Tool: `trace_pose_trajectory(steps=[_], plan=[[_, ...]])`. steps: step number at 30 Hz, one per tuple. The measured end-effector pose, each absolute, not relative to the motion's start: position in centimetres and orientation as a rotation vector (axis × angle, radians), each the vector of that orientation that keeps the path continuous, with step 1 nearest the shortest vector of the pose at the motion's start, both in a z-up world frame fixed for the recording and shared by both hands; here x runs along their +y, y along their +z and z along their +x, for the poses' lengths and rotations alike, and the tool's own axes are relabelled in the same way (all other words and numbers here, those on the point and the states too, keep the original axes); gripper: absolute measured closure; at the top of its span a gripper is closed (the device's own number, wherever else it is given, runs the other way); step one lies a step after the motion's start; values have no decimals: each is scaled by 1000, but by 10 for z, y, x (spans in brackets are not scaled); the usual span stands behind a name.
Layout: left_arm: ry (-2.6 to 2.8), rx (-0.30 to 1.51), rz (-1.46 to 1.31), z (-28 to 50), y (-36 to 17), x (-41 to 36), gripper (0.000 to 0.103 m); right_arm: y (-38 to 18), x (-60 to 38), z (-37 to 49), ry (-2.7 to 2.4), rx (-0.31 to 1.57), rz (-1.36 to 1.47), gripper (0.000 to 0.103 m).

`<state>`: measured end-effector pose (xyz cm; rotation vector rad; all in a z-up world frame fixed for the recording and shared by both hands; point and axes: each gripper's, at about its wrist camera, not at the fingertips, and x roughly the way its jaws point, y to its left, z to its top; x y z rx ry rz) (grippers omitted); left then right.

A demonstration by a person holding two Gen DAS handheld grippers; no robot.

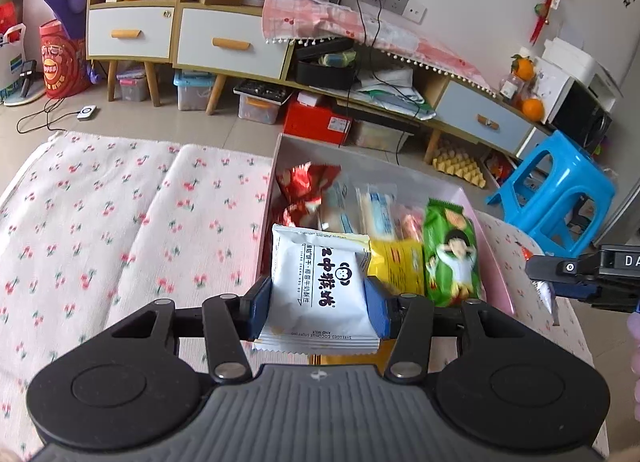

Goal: Organize snacks
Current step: 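Carry the white bag and orange cracker pack up over the pink box, then lower both held snacks into the box and open both tools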

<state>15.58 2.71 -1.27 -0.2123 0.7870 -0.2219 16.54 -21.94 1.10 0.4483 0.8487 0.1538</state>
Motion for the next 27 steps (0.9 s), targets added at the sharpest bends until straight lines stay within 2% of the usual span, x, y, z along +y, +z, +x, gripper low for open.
trace_pose_trajectory(steps=[15,20,23,25,27], plan=[[-246,754,-171,183,-30,16,56,-31,-234,202,159,771,498,61],[-255,744,-177,184,-32,15,55,-32,-234,203,195,765,510,54],[-253,736,-174,182,-31,16,47,-30,-234,202,194,755,509,43],[-246,728,-169,181,-30,16,39,-29,-233,202,193,754,499,43],[-245,721,-171,180,-27,18,36,-27,-232,201,192,757,496,42]])
